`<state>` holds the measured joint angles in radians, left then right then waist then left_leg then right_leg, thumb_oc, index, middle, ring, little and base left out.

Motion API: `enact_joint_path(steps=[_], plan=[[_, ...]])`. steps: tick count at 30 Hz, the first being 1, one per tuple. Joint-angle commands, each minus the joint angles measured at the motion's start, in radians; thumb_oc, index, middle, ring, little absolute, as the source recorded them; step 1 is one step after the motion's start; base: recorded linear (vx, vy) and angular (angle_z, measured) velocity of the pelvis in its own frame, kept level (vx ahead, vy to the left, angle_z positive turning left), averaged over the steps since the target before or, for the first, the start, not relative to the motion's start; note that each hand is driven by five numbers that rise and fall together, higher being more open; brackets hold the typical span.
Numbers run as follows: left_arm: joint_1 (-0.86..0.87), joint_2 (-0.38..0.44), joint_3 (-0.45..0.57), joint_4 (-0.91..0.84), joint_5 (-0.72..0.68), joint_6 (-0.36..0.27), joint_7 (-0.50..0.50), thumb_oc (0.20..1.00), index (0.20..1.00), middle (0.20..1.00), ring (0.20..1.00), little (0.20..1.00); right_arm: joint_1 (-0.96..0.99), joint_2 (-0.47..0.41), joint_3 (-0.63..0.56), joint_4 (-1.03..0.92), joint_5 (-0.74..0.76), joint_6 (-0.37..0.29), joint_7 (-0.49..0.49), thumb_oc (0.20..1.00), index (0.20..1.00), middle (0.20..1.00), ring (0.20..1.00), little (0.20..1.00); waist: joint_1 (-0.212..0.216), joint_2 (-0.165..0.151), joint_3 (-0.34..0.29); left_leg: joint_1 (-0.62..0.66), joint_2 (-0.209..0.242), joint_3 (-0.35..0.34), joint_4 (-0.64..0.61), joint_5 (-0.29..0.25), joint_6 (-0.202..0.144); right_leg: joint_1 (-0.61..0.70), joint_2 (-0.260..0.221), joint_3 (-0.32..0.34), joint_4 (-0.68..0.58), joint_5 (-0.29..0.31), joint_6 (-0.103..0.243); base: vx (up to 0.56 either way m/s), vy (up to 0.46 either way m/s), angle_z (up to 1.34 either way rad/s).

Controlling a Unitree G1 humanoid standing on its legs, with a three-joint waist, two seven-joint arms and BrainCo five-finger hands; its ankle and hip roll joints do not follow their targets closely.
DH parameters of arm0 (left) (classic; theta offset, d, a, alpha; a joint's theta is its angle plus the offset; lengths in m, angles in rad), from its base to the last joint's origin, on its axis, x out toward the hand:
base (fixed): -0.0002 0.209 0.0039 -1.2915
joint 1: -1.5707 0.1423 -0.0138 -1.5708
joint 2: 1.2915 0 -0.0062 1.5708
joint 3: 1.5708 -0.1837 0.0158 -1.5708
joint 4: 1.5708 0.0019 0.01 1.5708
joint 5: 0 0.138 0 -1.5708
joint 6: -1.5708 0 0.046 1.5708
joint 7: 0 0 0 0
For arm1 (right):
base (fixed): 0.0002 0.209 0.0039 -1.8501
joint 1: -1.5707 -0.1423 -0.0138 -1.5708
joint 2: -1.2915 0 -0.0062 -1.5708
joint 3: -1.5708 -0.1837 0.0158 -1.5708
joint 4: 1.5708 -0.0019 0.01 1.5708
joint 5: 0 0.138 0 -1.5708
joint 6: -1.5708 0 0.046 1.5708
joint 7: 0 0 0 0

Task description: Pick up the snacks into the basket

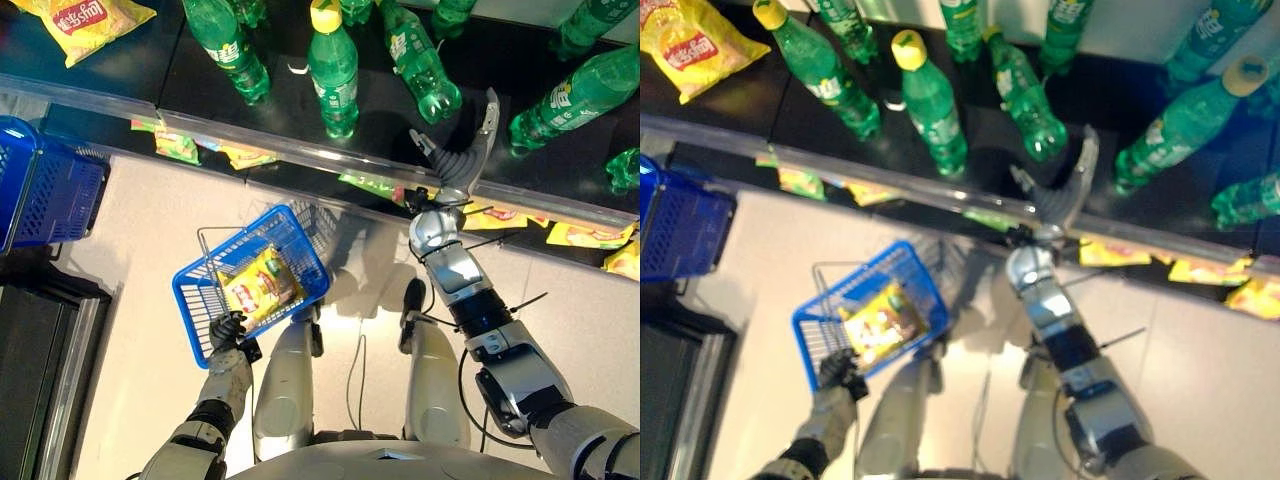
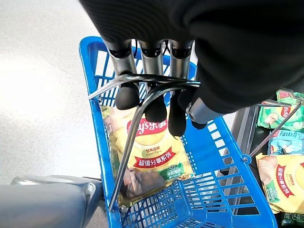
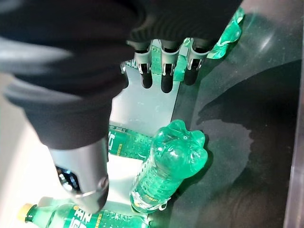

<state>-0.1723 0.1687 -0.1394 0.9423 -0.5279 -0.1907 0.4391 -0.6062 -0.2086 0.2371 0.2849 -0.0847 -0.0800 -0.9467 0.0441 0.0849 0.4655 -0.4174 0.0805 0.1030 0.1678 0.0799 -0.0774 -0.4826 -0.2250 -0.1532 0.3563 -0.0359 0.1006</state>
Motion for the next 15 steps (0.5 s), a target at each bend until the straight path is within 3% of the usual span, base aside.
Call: enact_joint_path(steps=[1, 15], plan=[[0.063, 0.057, 0.004, -0.028, 0.001, -0.039, 0.039, 0.2, 0.2, 0.2, 0.2, 0.2, -0.043, -0.013, -0.056, -0.111, -0.034, -0.023, -0.013, 1.0, 1.0, 1.0, 1.0, 1.0, 0.004, -0.014, -0.007, -0.014, -0.017, -0.056, 0.088, -0.086, 0.047, 0.03, -0.013, 0.034, -0.117, 0.111, 0.032, 0.04, -0.013, 0.0], [0.056, 0.078, 0.037, -0.013, 0.031, -0.021, 0.04, 0.2, 0.2, 0.2, 0.2, 0.2, -0.1, -0.08, -0.014, -0.309, -0.088, -0.044, 0.077, 1.0, 1.0, 1.0, 1.0, 1.0, 0.005, -0.052, -0.012, -0.014, -0.015, -0.067, 0.086, -0.087, 0.046, 0.027, 0.002, 0.037, -0.108, 0.103, 0.027, 0.0, -0.001, 0.0]])
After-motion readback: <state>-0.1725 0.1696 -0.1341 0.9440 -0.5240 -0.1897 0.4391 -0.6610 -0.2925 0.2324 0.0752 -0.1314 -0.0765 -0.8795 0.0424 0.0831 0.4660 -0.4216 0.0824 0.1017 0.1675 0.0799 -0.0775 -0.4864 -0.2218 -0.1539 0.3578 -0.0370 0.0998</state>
